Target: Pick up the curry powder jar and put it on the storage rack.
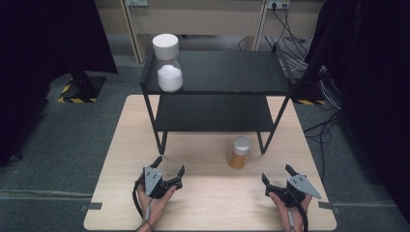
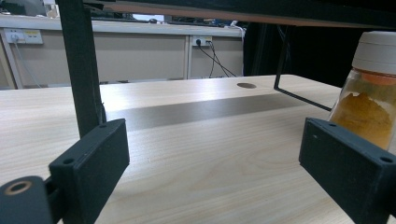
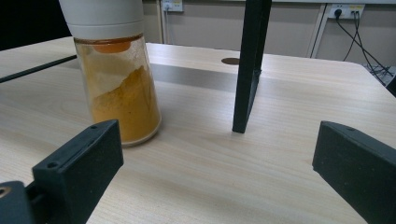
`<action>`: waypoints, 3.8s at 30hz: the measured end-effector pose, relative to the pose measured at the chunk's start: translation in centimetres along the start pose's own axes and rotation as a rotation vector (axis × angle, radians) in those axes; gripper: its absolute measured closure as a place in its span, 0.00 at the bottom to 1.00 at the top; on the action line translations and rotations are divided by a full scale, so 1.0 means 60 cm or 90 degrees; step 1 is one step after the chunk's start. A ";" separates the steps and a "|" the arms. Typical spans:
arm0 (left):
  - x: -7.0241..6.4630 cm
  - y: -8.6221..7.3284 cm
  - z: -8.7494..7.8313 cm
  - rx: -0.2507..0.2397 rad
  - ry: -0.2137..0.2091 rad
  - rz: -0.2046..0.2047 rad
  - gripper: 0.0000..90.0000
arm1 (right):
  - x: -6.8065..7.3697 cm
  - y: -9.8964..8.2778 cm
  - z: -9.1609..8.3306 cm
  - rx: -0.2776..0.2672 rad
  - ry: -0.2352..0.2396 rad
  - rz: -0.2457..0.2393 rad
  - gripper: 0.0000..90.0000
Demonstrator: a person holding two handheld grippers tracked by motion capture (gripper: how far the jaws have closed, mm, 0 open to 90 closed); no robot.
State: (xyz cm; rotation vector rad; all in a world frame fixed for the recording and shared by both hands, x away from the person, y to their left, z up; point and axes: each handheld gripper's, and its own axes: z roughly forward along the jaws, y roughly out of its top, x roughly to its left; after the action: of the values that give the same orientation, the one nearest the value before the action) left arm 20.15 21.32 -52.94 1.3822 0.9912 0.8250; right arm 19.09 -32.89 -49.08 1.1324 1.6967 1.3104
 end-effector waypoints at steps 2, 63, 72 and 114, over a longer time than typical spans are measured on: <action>0.000 0.000 0.000 0.000 0.000 0.000 0.09 | 0.000 -0.001 0.000 -0.002 0.000 0.000 0.02; 0.000 0.001 0.000 0.001 0.004 -0.006 0.09 | 0.053 0.039 0.081 -0.052 0.114 -0.015 0.01; 0.000 0.001 0.000 0.001 0.004 -0.007 0.09 | 0.053 0.051 0.105 -0.053 0.126 -0.014 0.02; 0.001 0.001 0.001 0.002 0.005 -0.014 0.09 | 0.034 0.073 0.168 -0.037 0.149 -0.014 0.38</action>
State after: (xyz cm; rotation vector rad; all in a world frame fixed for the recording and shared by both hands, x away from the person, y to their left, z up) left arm 20.24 21.37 -52.88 1.3693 1.0126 0.8134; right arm 28.40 -26.97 -47.28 0.9548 1.8184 1.5173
